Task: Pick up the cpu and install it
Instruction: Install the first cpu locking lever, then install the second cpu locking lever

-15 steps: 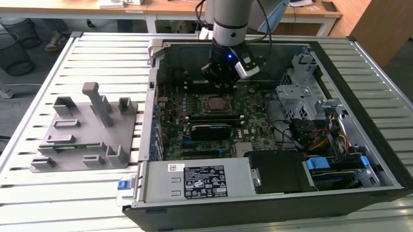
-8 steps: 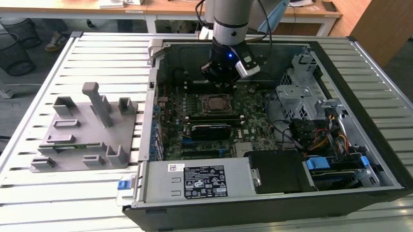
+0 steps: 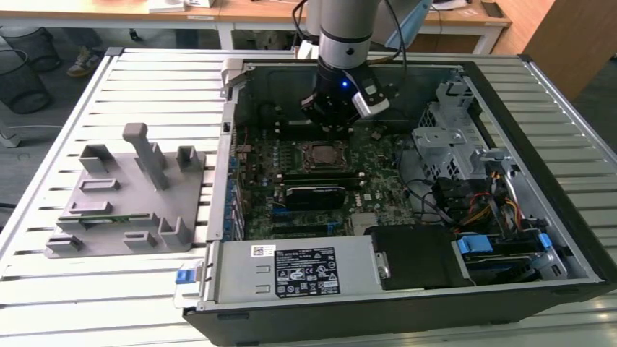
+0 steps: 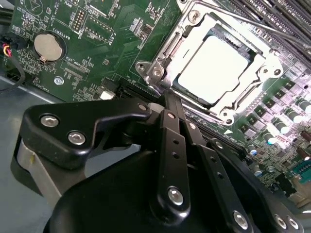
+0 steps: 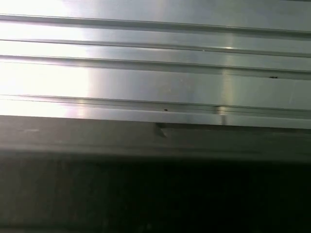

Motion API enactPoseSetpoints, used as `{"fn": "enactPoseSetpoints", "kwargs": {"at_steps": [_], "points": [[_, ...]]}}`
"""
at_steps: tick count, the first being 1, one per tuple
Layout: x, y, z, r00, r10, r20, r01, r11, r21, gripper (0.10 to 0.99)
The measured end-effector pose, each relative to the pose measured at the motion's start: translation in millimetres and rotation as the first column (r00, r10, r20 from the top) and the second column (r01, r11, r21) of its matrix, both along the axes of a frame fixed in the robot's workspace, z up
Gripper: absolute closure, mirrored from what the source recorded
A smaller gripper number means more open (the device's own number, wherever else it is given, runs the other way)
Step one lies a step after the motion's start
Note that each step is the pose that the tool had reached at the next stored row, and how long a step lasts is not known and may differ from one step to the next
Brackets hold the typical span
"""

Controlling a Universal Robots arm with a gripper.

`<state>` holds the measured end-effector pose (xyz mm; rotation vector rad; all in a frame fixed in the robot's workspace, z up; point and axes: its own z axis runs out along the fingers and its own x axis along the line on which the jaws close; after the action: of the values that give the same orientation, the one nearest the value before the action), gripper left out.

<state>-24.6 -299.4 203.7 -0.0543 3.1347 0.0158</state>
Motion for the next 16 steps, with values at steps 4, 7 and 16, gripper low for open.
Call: {"fn": "enactPoseSetpoints", "kwargs": {"at_steps": [4, 7, 16], "points": [[0.0, -2.2, -0.1, 1.0000, 0.000, 0.0000, 0.000, 1.0000, 0.000, 0.980], [0.0, -3.7, -0.2, 1.0000, 0.000, 0.0000, 0.000, 1.0000, 0.000, 0.980], [0.0, -10.6, -0.2, 1.0000, 0.000, 0.0000, 0.000, 1.0000, 0.000, 0.980]]}}
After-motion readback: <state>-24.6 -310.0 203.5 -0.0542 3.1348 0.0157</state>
